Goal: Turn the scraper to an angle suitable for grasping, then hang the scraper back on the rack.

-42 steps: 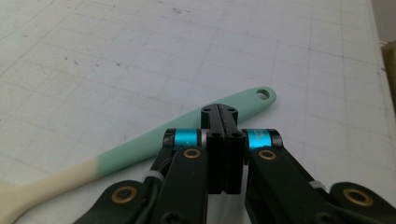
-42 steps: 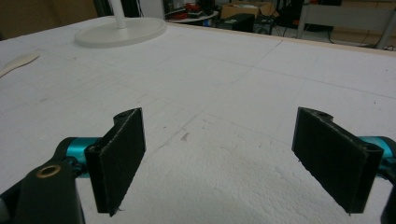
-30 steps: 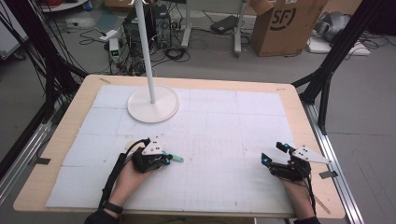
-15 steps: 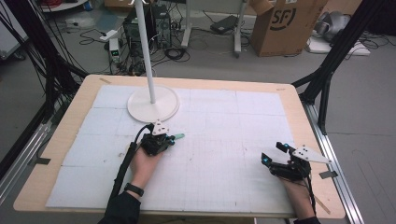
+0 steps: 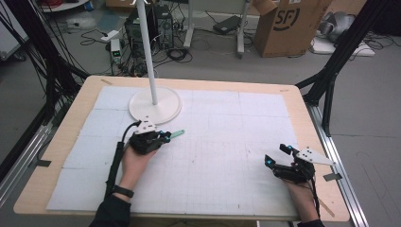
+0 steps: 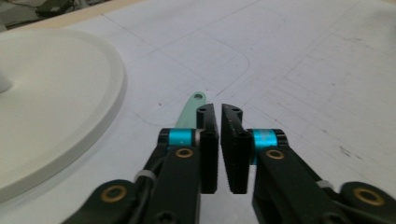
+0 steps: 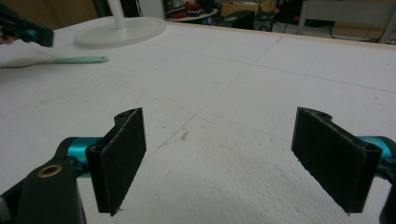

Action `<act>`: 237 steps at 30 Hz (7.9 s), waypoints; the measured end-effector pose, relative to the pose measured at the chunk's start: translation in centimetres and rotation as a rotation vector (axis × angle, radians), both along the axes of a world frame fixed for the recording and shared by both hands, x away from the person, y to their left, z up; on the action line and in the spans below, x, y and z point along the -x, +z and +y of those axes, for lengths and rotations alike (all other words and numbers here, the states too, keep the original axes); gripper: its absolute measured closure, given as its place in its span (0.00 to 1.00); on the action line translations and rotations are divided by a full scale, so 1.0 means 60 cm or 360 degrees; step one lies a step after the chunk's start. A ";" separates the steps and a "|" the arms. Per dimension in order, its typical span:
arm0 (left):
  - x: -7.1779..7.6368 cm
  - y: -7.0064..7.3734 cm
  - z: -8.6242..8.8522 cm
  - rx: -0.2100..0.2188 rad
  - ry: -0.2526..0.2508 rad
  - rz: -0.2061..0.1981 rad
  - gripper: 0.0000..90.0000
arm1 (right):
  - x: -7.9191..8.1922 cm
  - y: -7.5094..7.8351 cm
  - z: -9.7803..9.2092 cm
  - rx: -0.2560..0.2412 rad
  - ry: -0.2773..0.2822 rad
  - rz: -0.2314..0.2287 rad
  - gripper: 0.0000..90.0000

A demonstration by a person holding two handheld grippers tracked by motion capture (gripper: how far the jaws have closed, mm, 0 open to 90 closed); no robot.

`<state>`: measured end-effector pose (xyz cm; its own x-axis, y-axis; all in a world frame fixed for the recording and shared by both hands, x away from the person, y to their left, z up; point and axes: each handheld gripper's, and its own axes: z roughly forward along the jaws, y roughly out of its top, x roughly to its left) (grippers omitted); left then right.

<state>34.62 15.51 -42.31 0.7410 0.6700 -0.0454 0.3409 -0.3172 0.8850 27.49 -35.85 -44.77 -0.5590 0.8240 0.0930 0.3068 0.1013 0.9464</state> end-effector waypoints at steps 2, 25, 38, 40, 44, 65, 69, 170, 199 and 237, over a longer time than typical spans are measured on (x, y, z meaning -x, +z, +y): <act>0.011 0.007 0.031 0.0096 -0.0057 -0.0001 0.74 | -0.001 0.000 0.001 0.0012 -0.0001 0.0001 0.19; 0.115 -0.047 0.269 0.0460 -0.0038 -0.0265 0.22 | -0.001 0.000 0.004 0.0034 -0.0005 0.0010 0.19; 0.106 -0.031 0.263 0.0419 -0.0063 -0.0257 0.27 | -0.001 0.000 0.004 0.0050 -0.0002 0.0000 0.19; 0.100 -0.024 0.255 0.0410 -0.0073 -0.0251 0.25 | -0.001 0.000 0.005 0.0051 0.0001 -0.0006 0.19; 0.079 -0.010 0.233 0.0368 -0.0119 -0.0223 0.24 | -0.001 0.000 0.005 0.0054 0.0004 -0.0001 0.19; -0.025 -0.019 0.122 0.0103 -0.0243 -0.0017 0.29 | -0.001 0.000 0.005 0.0055 0.0013 -0.0014 0.19; -0.037 -0.026 0.105 0.0032 -0.0283 0.0028 0.36 | 0.000 0.000 0.005 0.0052 0.0012 -0.0008 0.19; -0.059 0.479 0.259 0.0286 0.0051 -0.0318 0.90 | -0.001 0.000 0.004 0.0036 0.0020 -0.0003 0.19; -0.077 0.494 0.235 0.0212 0.0093 -0.0324 0.90 | -0.001 0.000 0.004 0.0034 0.0023 -0.0007 0.19; -0.085 0.470 0.226 0.0124 0.0124 -0.0264 0.65 | -0.001 0.000 0.004 0.0032 0.0020 0.0003 0.19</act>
